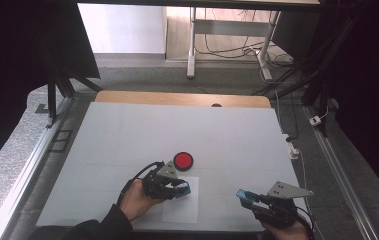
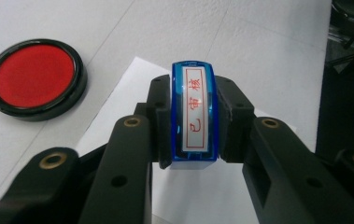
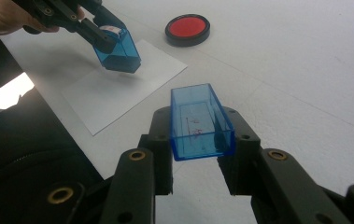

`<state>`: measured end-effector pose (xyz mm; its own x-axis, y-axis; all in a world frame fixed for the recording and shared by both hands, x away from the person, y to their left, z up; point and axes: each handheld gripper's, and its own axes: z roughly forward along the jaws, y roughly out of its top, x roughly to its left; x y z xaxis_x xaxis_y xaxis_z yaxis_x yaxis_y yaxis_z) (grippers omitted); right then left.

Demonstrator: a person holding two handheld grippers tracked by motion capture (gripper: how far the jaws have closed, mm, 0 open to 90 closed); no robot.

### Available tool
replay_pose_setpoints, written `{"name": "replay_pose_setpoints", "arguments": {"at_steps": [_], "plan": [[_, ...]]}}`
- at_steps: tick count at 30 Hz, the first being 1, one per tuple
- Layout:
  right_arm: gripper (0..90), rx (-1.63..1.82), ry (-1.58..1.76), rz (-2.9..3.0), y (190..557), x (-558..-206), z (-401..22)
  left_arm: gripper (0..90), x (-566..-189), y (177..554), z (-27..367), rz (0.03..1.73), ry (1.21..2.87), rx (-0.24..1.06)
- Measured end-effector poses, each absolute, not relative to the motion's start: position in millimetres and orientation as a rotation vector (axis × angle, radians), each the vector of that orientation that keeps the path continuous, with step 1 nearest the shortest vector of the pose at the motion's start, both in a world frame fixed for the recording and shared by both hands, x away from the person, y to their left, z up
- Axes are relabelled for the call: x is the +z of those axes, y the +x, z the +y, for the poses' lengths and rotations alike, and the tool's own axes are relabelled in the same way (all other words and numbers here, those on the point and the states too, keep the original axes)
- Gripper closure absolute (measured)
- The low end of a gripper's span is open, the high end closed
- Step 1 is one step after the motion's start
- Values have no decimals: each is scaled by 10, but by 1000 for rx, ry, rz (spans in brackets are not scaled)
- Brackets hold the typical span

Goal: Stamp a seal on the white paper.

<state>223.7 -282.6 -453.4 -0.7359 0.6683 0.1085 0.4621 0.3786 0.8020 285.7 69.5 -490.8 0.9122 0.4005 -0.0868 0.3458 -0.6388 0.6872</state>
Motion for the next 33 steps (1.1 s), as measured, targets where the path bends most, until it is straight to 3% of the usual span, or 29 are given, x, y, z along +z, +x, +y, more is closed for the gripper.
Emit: {"name": "replay_pose_setpoints", "arguments": {"at_steps": [19, 26, 33], "plan": [[680, 1290, 1014, 2402, 2240, -4536, -2828, 705, -5029, 2873, 648, 550, 2351, 91], [680, 1284, 1013, 2405, 2239, -4534, -2825, 707, -5067, 2931, 701, 601, 2302, 17], [680, 1283, 1014, 2406, 2241, -4535, -2826, 707, -5054, 2875, 661, 580, 2329, 74]]}}
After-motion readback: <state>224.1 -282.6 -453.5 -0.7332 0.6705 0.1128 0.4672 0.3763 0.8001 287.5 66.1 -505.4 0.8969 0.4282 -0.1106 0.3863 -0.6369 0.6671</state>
